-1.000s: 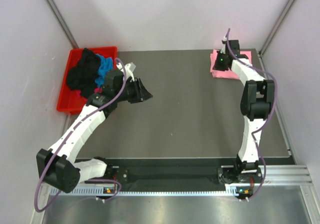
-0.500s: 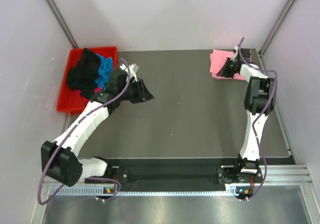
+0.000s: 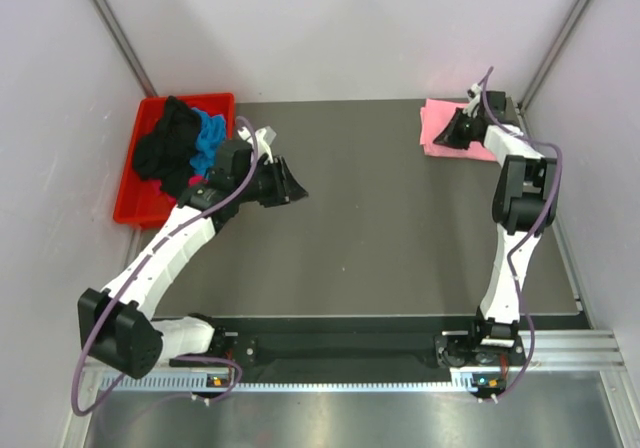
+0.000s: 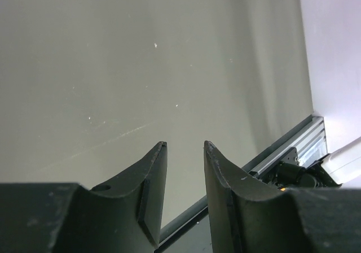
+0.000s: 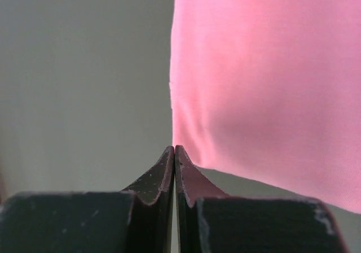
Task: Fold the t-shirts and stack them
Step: Neatly place the folded tshirt to the corner
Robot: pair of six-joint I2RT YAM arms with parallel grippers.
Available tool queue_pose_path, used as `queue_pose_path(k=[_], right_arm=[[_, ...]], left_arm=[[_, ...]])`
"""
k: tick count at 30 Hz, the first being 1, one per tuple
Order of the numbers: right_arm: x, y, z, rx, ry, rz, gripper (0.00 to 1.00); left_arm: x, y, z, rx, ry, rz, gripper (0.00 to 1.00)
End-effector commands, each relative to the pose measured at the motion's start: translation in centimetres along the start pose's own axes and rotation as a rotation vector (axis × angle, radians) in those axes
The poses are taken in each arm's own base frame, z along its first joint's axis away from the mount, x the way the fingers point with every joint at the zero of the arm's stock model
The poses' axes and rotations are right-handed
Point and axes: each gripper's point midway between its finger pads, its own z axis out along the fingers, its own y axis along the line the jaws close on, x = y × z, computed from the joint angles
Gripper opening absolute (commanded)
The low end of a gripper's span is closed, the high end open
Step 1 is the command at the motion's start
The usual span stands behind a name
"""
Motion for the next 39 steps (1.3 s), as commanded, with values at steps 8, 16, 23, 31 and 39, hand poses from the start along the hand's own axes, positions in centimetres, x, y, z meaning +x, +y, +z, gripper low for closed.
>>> queue_pose_path(k=[8, 16, 23, 31, 39], right_arm=[[0.9, 1.4, 1.1, -0.078, 0.013, 0.003, 0.0], [2.4, 0.0, 1.0, -0.03, 0.07, 0.005, 0.0], [0.9, 0.2, -0.8, 0.003, 0.034, -0.016, 0.0], [1.1, 6.0, -8.5, -0.022, 0.005, -0.075, 0.11], [7.0, 12.7, -19.2, -0.031, -0.058, -0.224, 1.0]], left_arm=[[-1.0, -1.8, -2.4, 0.042, -0.081, 0.016, 0.38], [-1.4, -2.3, -2.2, 0.057, -0.076, 0.015, 0.38], [-1.7, -2.7, -3.1, 0.061, -0.094, 0.029, 0.38], [-2.9, -2.5, -4.2, 0.009, -0.142, 0.068, 0.38], [-7.5, -5.0, -6.5, 0.04, -0.315, 0.175, 0.41]])
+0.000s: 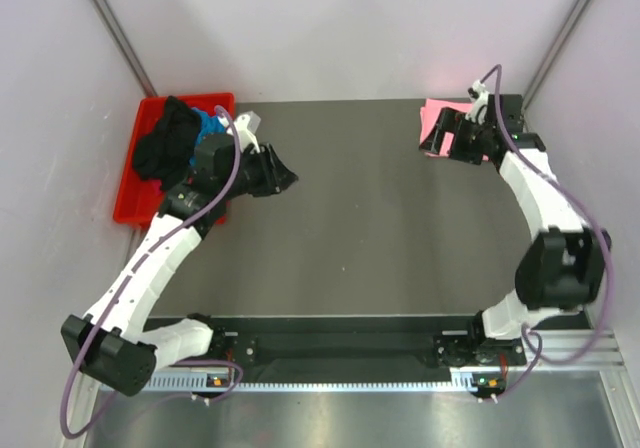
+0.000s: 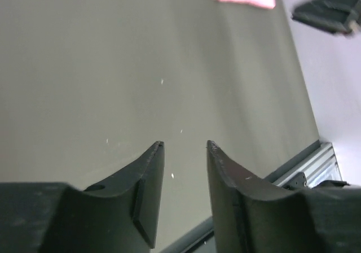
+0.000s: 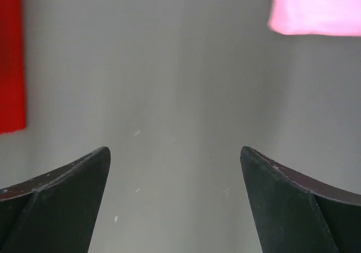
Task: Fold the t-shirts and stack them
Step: Neatly place the folded tshirt to the corner
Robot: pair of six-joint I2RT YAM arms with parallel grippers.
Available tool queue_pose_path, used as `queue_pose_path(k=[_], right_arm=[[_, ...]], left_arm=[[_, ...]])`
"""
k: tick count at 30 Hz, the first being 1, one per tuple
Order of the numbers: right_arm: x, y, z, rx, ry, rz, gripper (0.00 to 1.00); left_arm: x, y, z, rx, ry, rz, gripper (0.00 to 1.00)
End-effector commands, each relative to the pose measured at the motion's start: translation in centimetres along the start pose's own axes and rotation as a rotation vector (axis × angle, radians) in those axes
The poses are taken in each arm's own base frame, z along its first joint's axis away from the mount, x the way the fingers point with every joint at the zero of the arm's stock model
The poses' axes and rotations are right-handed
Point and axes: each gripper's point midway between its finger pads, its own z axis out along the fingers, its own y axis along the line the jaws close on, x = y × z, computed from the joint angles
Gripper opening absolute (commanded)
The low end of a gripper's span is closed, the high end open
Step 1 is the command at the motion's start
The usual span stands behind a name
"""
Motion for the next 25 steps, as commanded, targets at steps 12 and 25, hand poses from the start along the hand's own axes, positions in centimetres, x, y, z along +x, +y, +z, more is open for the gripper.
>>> queue_pose_path(k=[12, 25], right_arm=[[4.2, 9.4, -17.6, -0.131, -0.314, -0.139, 1.0], [4.4, 10.1, -20.5, -0.163, -0.433, -0.155, 1.0]], left_arm=[[-6.1, -5.4, -5.6, 0.163, -0.27, 0.165, 0.99], [-5.9, -5.3, -7.4, 0.154, -0.311, 0.199, 0.99]])
